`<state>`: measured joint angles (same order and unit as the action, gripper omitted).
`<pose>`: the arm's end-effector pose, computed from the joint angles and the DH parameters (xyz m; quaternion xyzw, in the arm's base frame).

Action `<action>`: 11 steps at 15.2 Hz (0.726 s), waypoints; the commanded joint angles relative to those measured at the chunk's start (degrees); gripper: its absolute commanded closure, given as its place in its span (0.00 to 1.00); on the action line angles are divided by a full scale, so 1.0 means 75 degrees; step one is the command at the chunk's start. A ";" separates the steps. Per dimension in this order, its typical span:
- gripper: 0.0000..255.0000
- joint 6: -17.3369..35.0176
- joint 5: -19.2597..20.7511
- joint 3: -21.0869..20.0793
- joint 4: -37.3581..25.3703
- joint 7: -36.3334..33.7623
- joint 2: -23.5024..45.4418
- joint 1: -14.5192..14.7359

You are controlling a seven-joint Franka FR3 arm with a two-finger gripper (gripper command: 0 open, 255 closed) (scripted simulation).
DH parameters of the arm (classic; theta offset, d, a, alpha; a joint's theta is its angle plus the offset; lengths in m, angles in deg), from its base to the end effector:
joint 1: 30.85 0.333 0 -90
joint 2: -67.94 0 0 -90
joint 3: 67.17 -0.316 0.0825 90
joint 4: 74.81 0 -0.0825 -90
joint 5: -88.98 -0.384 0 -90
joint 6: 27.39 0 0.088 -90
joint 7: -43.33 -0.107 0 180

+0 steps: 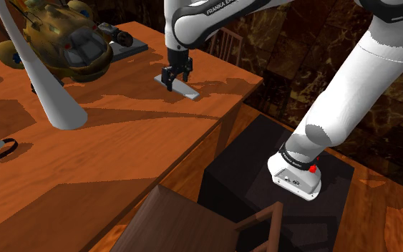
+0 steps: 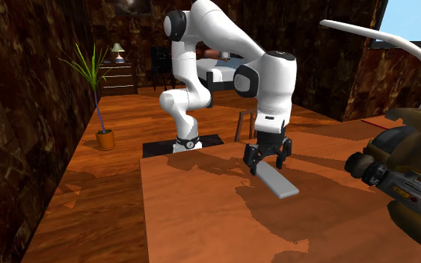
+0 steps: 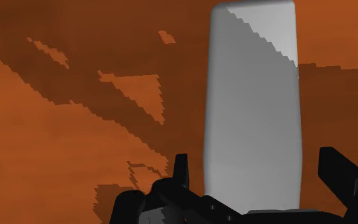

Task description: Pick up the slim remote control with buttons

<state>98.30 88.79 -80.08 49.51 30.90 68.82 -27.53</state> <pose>0.5162 0.1502 0.3877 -0.9995 -0.0322 -0.0036 0.0041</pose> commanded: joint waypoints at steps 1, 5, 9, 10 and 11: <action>1.00 0.0036 0.0002 0.0000 0.0023 -0.0001 0.0009 0.0000; 1.00 0.0039 0.0000 0.0001 0.0033 0.0002 0.0002 -0.0001; 1.00 0.0038 0.0000 0.0002 0.0033 0.0005 0.0001 -0.0002; 1.00 0.0047 0.0007 0.0000 0.0018 -0.0004 0.0026 0.0000; 1.00 -0.0053 -0.0006 0.0000 -0.0033 0.0005 -0.0025 -0.0001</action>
<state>98.32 88.80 -80.08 49.48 30.91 68.82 -27.53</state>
